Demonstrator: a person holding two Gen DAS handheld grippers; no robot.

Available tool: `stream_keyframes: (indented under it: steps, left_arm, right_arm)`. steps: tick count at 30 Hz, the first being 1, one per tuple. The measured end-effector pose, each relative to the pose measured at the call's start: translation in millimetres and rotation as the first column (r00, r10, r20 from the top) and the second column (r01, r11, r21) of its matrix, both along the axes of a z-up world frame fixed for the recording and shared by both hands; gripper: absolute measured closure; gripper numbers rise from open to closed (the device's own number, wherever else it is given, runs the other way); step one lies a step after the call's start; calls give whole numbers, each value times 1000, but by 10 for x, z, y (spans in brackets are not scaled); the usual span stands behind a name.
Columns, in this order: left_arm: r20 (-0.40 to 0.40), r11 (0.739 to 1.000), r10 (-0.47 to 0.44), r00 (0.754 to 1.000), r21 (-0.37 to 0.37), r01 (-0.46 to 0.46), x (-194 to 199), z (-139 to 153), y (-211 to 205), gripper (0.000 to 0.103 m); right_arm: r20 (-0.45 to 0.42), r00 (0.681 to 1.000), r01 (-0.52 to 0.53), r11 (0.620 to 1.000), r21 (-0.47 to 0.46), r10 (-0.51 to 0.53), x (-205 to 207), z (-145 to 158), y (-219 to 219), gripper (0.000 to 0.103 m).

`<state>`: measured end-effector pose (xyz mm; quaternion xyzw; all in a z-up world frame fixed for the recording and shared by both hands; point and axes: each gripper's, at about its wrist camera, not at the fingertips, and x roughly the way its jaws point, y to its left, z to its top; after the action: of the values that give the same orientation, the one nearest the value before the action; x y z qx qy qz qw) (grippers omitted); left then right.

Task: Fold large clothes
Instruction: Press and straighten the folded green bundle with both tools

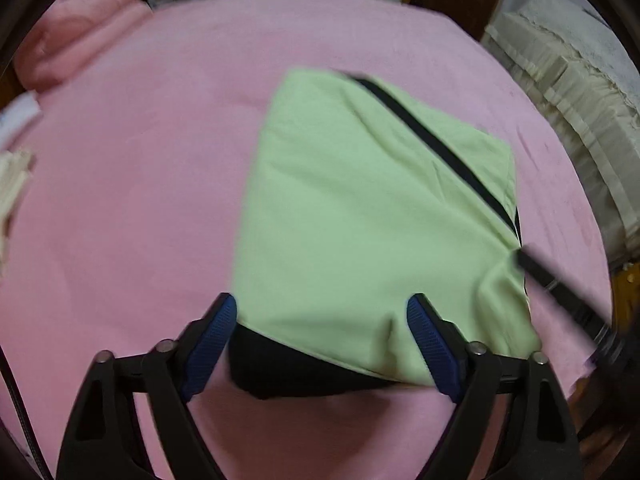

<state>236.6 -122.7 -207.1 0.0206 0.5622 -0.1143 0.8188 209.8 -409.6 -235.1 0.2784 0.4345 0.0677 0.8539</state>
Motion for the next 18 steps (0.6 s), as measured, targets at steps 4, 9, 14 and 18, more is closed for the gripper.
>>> stream_keyframes:
  steps: [4,9,14,18]
  left_arm:
    - [7,977,-65,998,203,62,-24,-308,-140,73]
    - [30,973,-93,995,216,85,-87,-381,45,96]
    - [111,986,-83,990,155,65,-50,-192,163,96]
    - [50,999,-40,998,-33,42,246,-235,265,96]
  right_arm:
    - [-146,989,-30,998,49,37,-32,-443,104,103]
    - [-161,983,72,993,-93,-86,-342,-439,-165,103]
    - [-42,994,92,980,-176,-101,-424,-20,-161,103]
    - [-30,998,50,988,149,-46,87,-229,3,103]
